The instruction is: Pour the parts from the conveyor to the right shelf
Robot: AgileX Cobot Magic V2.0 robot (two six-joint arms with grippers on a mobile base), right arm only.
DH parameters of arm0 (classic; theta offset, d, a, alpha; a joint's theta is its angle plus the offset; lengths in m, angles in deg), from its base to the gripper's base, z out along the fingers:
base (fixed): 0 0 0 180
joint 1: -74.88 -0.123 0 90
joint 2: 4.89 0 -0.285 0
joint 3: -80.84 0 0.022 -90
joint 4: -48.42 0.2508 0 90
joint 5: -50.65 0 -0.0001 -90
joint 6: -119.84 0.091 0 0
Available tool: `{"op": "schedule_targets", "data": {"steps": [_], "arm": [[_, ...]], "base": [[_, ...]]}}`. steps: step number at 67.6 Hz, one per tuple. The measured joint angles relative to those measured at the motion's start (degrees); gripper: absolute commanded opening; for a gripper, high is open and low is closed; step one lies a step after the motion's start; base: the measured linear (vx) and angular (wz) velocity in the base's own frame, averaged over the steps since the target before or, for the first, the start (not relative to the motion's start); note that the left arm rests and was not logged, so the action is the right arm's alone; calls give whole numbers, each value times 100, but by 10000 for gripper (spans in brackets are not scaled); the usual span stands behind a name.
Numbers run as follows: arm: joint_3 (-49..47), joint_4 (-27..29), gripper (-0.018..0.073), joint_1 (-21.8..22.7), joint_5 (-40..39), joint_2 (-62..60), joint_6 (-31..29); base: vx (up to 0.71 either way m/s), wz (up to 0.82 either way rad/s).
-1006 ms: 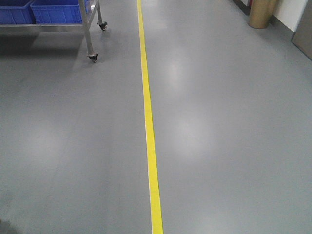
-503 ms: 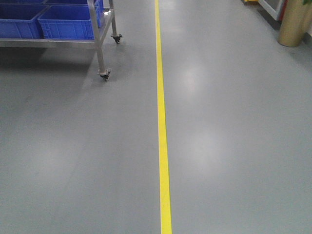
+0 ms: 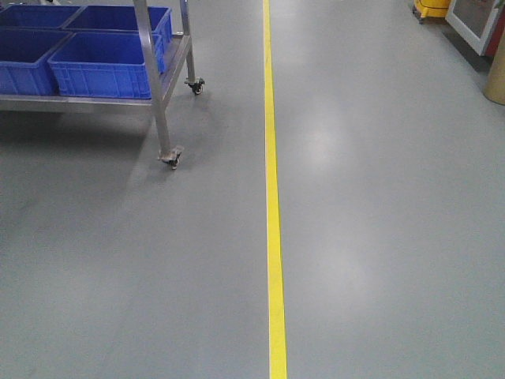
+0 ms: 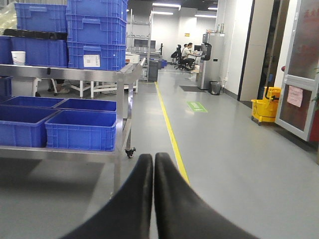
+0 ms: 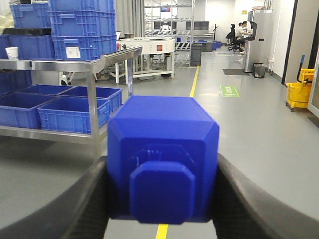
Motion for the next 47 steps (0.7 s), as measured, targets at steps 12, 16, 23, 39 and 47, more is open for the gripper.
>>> {"op": "schedule_targets", "data": {"steps": [12,16,23,39,47], "arm": [[0,0,-8,0,5,0,0],[0,0,-8,0,5,0,0],[0,0,-8,0,5,0,0],[0,0,-8,0,5,0,0],[0,0,-8,0,11,0,0]], "base": [[72,-1],[71,3],[70,6],[68,11],[64,12]]}}
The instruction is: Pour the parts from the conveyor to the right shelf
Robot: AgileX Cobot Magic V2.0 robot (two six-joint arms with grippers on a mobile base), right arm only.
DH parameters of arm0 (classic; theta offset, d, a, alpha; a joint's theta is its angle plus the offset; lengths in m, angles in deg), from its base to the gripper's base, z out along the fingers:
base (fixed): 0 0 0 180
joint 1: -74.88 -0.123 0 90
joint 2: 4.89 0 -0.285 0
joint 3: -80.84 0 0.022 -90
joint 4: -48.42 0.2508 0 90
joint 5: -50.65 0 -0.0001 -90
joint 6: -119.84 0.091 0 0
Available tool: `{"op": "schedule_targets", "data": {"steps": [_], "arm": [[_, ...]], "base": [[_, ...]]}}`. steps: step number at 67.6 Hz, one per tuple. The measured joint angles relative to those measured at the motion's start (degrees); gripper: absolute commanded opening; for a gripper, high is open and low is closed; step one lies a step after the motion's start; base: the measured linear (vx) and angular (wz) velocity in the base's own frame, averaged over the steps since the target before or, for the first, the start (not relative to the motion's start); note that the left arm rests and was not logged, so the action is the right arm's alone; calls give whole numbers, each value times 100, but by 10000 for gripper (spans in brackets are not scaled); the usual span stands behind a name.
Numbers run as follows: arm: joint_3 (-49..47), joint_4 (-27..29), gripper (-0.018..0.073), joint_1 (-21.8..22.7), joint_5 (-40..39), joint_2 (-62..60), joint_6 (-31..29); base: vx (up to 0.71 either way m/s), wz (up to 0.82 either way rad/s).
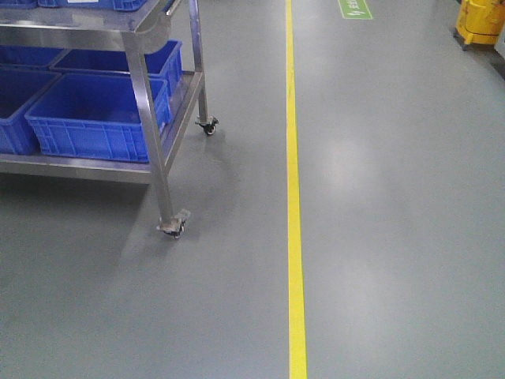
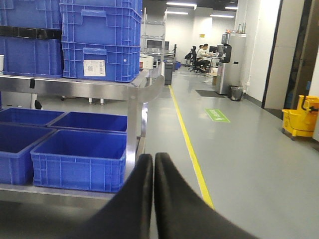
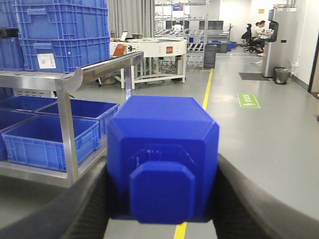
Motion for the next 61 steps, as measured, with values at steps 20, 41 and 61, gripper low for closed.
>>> {"op": "schedule_targets", "data": {"steps": [20,41,61], "arm": [[0,0,-8,0,0,0,0],[0,0,-8,0,1,0,0],[0,0,-8,0,6,0,0]], "base": [[60,11],[46,40],[31,91]]}}
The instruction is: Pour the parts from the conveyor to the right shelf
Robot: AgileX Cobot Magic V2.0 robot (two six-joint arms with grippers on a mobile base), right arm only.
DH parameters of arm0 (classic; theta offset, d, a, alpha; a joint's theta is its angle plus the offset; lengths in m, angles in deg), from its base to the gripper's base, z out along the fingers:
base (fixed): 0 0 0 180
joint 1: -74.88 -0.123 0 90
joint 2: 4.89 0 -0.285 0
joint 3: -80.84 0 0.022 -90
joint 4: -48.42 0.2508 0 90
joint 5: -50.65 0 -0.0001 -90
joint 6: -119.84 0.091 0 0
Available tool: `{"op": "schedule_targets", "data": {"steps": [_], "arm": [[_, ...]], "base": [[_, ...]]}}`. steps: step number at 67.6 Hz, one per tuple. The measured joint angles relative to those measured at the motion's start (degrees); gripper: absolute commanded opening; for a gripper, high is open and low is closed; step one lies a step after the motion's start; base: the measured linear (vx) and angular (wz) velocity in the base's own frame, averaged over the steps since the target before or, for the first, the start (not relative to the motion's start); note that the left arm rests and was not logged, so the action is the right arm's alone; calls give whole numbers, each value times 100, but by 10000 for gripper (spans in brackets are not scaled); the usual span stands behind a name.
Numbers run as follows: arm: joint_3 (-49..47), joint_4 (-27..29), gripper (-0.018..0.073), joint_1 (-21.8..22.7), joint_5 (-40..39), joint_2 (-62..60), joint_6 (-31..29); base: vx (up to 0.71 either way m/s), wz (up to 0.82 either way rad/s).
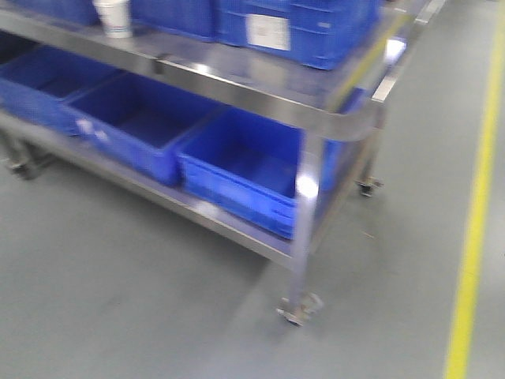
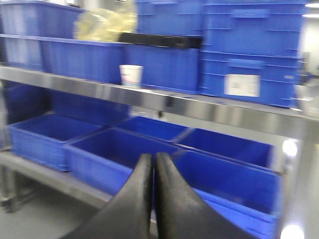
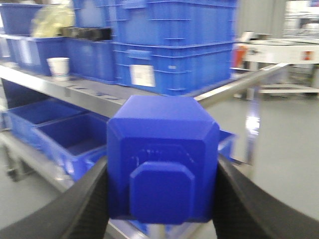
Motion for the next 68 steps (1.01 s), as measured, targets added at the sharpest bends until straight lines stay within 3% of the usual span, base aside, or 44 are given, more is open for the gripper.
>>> {"op": "schedule_targets", "data": {"steps": [68], "arm": [[0,0,-8,0,0,0,0]], "base": [[20,83]]}}
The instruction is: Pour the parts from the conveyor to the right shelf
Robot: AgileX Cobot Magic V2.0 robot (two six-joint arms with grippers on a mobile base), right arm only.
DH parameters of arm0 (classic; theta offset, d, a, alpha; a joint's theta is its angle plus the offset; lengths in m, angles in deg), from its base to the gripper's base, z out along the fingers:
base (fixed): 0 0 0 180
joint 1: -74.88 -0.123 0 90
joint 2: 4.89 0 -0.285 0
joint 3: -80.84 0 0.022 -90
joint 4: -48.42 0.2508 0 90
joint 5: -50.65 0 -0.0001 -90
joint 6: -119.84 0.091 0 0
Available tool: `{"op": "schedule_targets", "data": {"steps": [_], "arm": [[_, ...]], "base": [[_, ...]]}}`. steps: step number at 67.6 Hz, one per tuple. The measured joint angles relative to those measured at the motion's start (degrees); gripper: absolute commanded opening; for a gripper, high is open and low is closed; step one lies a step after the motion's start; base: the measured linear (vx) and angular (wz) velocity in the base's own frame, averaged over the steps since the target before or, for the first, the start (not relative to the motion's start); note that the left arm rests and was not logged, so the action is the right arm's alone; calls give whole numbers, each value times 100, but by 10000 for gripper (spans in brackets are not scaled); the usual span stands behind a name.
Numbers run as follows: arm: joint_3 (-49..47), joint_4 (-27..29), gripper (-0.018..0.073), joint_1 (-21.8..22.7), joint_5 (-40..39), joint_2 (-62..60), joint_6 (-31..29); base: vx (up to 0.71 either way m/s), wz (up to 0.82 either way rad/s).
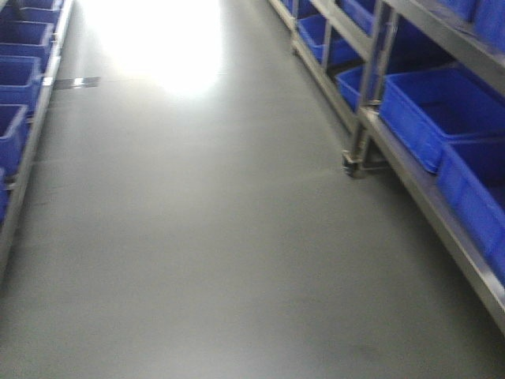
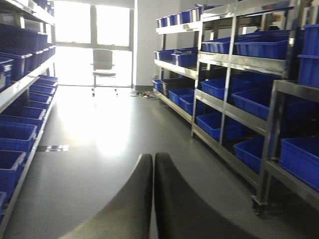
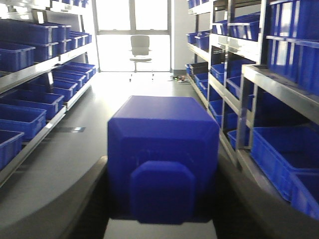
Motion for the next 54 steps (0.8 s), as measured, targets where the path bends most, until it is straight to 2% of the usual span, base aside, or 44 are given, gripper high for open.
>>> {"op": "schedule_targets", "data": {"steps": [26,54], "arm": [[0,0,-8,0,0,0,0],[0,0,-8,0,0,0,0]], "base": [[12,47],[17,10]]}}
